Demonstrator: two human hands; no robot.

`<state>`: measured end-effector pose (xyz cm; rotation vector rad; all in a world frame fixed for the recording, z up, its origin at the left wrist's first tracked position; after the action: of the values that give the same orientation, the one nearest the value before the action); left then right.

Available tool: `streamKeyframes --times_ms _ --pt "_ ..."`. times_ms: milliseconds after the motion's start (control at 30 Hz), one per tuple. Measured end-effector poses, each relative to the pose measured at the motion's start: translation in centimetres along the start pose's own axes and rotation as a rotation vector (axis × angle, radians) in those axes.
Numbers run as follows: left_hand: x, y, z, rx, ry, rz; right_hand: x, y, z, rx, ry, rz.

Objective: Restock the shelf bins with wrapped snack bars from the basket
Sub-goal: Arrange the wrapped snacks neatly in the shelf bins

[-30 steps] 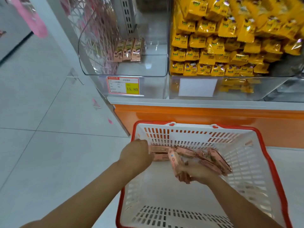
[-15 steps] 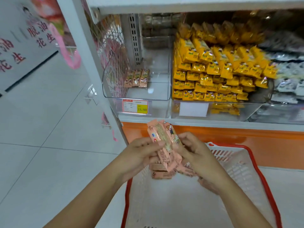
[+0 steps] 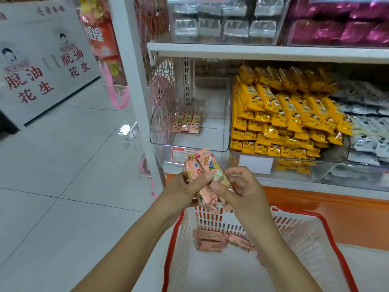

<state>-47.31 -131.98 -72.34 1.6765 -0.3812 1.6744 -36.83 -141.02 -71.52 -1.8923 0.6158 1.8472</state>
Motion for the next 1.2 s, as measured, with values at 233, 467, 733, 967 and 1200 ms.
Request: streamKeyframes --times_ms 233,467,733,967,1200 --pt "3.1 0.2 -0.8 0.075 -0.055 0.148 -2.2 -1.3 1.3 -0.091 0.033 -0.092" --pt "4.7 -0.9 -2.8 0.234 0.102 0.154 -5.3 -2.6 3.6 -0.06 0.582 -0.388" --pt "7.4 -2.8 -4.5 0.143 0.127 0.213 -7.6 -6.1 6.5 0.063 0.959 -0.579" --pt "8.0 -4.7 -7.1 0.473 -0.462 0.39 -8.0 -16.7 6.6 0.131 0.964 -0.148" --pt "7.5 -5.6 -7.9 0.565 -0.686 0.46 -3.4 -25.2 7.3 -0.032 1.51 0.247"
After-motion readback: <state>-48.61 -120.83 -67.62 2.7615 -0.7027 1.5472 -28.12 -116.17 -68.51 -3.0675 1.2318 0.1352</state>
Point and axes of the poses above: each hand's wrist, its own y-axis away from the middle knuckle, its own z-axis out of the palm, x = y × z, the point moved 6 cm from there along -y, towards the middle knuckle, and after that the axes turned 1 degree about y, right-handed, at the moved point
